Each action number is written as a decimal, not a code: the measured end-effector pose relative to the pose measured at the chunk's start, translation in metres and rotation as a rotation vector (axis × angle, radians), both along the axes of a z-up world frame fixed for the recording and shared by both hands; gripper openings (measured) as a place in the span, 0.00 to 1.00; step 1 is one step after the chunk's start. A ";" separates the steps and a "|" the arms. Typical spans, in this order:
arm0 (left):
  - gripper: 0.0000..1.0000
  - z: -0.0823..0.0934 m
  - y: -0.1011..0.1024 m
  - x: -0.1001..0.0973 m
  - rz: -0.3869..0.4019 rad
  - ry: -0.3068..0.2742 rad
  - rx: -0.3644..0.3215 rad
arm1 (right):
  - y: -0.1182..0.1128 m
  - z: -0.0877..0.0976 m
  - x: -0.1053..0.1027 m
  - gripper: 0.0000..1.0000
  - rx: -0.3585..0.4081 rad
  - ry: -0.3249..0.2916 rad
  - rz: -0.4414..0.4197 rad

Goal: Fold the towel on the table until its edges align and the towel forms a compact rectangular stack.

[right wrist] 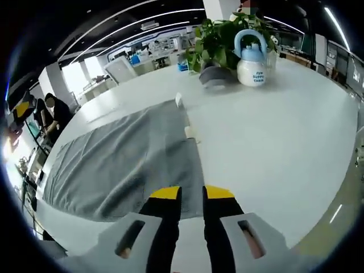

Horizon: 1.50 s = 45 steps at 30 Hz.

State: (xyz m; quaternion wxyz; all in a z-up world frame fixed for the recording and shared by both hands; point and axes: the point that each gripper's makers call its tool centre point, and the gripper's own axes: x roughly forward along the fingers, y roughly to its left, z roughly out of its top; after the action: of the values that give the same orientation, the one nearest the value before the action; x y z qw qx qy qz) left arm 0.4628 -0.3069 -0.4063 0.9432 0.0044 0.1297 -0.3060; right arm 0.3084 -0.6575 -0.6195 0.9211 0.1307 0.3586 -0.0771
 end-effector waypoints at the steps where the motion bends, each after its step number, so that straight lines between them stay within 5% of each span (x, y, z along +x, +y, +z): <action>1: 0.65 0.001 -0.004 0.002 -0.007 -0.002 -0.001 | 0.000 -0.003 0.001 0.12 0.003 0.005 -0.001; 7: 0.65 0.003 -0.031 0.017 -0.060 -0.012 0.017 | 0.010 -0.024 0.003 0.18 0.033 0.073 0.026; 19: 0.64 0.001 -0.080 0.043 -0.135 -0.015 0.013 | -0.002 -0.035 -0.003 0.11 -0.123 0.166 0.048; 30: 0.60 0.004 -0.139 0.062 -0.216 -0.037 0.021 | -0.001 -0.041 -0.004 0.11 -0.067 0.174 0.040; 45: 0.56 -0.018 -0.208 0.075 -0.324 -0.039 0.073 | -0.003 -0.040 -0.005 0.05 -0.068 0.168 0.026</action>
State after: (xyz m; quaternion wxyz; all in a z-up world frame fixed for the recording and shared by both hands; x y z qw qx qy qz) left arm 0.5377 -0.5151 -0.4247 0.8831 0.0656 0.1198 -0.4488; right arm 0.3030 -0.6603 -0.6591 0.8925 0.0880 0.4336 -0.0882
